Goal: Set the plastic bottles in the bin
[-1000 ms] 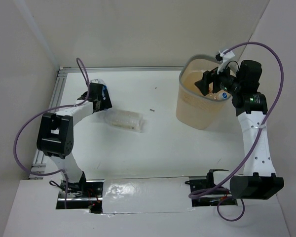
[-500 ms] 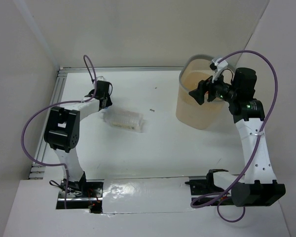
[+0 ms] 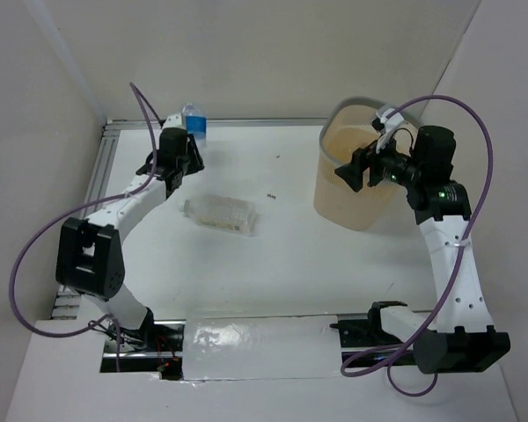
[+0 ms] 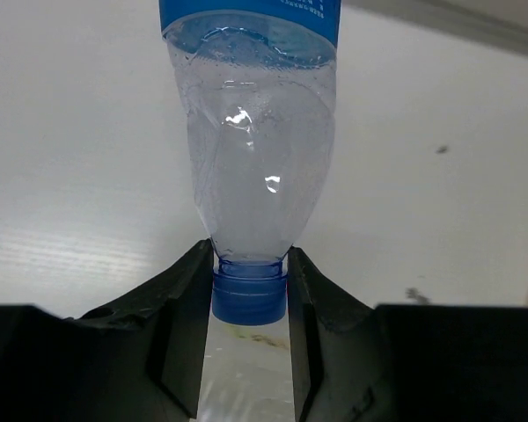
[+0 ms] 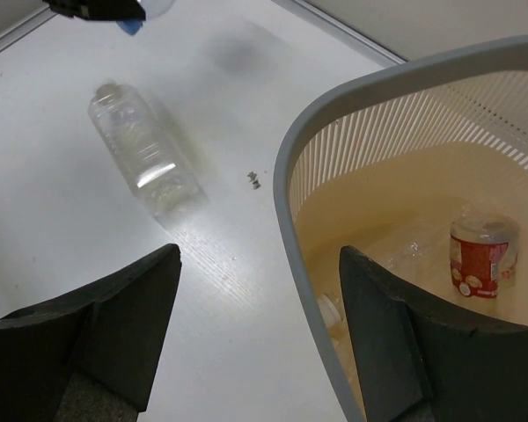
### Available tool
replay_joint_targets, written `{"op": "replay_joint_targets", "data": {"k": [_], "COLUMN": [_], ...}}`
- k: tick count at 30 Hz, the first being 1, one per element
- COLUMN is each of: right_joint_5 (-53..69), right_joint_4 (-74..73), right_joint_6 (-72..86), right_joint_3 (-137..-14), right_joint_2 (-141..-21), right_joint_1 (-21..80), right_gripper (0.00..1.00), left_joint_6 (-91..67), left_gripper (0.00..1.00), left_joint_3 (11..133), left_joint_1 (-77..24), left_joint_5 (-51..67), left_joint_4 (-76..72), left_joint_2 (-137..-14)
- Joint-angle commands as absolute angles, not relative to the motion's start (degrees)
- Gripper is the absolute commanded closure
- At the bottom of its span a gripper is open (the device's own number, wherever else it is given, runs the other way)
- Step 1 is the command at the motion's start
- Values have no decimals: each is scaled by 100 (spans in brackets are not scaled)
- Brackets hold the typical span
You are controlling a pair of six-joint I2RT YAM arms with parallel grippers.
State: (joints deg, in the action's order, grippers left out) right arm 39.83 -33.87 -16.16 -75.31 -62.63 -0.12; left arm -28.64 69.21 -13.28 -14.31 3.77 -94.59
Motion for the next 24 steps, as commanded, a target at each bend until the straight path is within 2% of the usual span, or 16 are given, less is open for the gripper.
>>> {"op": "replay_joint_targets", "data": {"k": [1, 5, 7, 9, 12, 20, 24], "right_joint_5": [4009, 3184, 2429, 1672, 1197, 862, 861], "right_joint_4": [-3156, -2551, -2041, -1610, -1389, -1388, -1441], "right_joint_6": [-1503, -1144, -924, -756, -642, -413, -413], "right_joint_3": [-7479, -7199, -7023, -6970, -6820, -6584, -6531], "right_joint_2": [-6003, -5539, -5354, -5107, -4888, -4536, -4430], "right_joint_1": [-26, -79, -228, -290, -343, -448, -448], "right_gripper": [21, 21, 25, 48, 73, 100, 100], "left_joint_6": [-2838, -2909, -3032, -3103, -3339, -4059, -4218], "left_gripper": [100, 100, 100, 100, 100, 100, 100], "left_joint_3": [7479, 8023, 8340, 8577, 8797, 10114, 10633], "left_joint_1": [-1503, -1862, -2012, -2275, -2696, -3760, -3981], "left_joint_5": [-862, -142, 350, 686, 1308, 2240, 2293], "left_joint_4": [-62, -218, -395, -824, -1543, -2749, -2804], "left_joint_2": [-8887, -8701, -8648, -8648, -8823, -10148, -10704]}}
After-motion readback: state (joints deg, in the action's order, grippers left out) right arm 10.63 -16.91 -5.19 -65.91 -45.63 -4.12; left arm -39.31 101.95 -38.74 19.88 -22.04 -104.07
